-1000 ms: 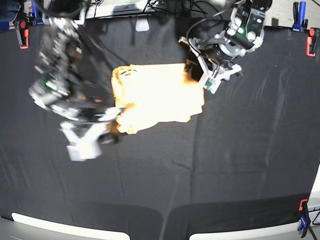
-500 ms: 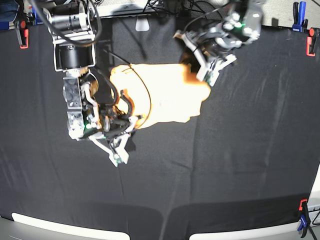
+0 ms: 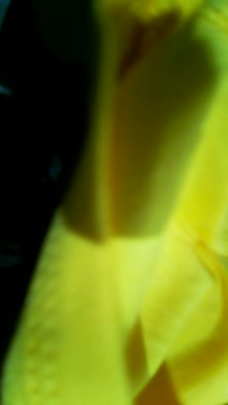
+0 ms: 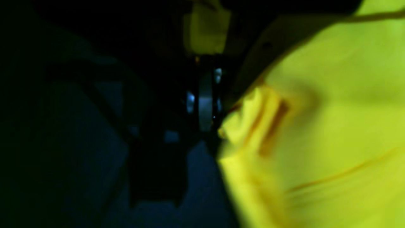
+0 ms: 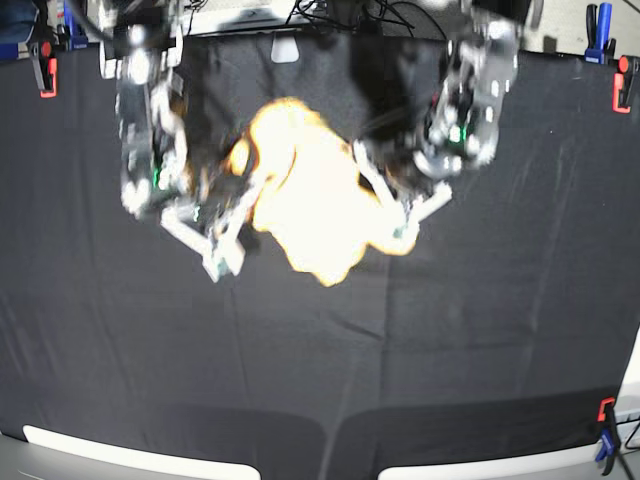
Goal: Layout the t-shirt on the table in an organized manner, then fold the t-shirt properly
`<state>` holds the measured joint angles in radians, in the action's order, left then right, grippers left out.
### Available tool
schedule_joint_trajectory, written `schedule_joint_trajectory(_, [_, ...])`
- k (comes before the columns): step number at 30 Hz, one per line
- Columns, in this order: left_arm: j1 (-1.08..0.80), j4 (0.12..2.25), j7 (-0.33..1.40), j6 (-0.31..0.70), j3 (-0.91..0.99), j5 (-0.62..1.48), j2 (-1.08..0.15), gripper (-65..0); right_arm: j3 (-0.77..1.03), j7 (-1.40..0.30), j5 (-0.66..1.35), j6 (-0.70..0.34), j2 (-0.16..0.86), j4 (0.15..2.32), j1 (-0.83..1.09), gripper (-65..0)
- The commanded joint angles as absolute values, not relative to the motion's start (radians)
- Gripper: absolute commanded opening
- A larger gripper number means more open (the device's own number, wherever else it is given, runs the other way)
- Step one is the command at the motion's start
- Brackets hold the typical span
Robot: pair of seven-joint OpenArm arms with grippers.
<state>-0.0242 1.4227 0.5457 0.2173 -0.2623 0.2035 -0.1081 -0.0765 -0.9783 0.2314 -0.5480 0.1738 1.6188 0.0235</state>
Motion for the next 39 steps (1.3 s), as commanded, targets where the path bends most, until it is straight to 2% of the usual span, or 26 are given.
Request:
schedule_joint_trajectory(1, [0.018,1.409,0.545,0.208,-0.262,0.198,-0.106,-44.0,-0.076,-0.958,0.246,-0.545,0.168,1.668,0.034,-65.0])
schedule_joint_trajectory(7, [0.133,1.376,0.556,0.208,-0.262,0.172,-0.106,-44.5,-0.07,-0.929,0.251,-0.492,0.16,1.796,0.131,-65.0])
schedule_joint_trajectory(11, [0.146,1.417,0.607,0.206,-0.26,0.173,-0.117,-51.6,0.01,-0.925,0.246,-0.462,0.16,1.89,0.165,-65.0])
schedule_joint_trajectory(14, [0.096,1.522,0.613,0.139,-0.26,0.172,-0.15,-57.2,0.138,-0.929,0.249,-0.463,0.16,1.96,0.195,-65.0])
schedule_joint_trajectory(17, [0.015,1.662,0.62,0.098,-0.26,0.172,-0.199,-65.0,0.27,-0.942,0.307,-0.48,0.161,2.01,0.236,-65.0])
schedule_joint_trajectory(24, [-0.26,1.961,0.785,0.019,-0.261,0.172,-0.299,-65.0,0.524,-1.132,0.536,-0.566,0.16,2.13,0.403,-65.0])
schedule_joint_trajectory(28, [-0.48,2.077,0.825,-0.063,-0.261,0.117,-0.344,-65.0,0.641,-1.132,0.584,-0.57,0.136,2.201,0.576,-65.0])
schedule_joint_trajectory(32, [-0.704,2.09,0.738,-0.072,-0.261,0.044,-0.37,-65.0,0.714,-1.132,0.582,-0.661,0.075,2.202,0.731,-65.0])
schedule_joint_trajectory(39, [-0.901,1.958,0.626,-0.072,-0.261,0.027,-0.369,-65.0,0.716,-1.132,0.575,-0.685,0.05,2.09,0.893,-65.0])
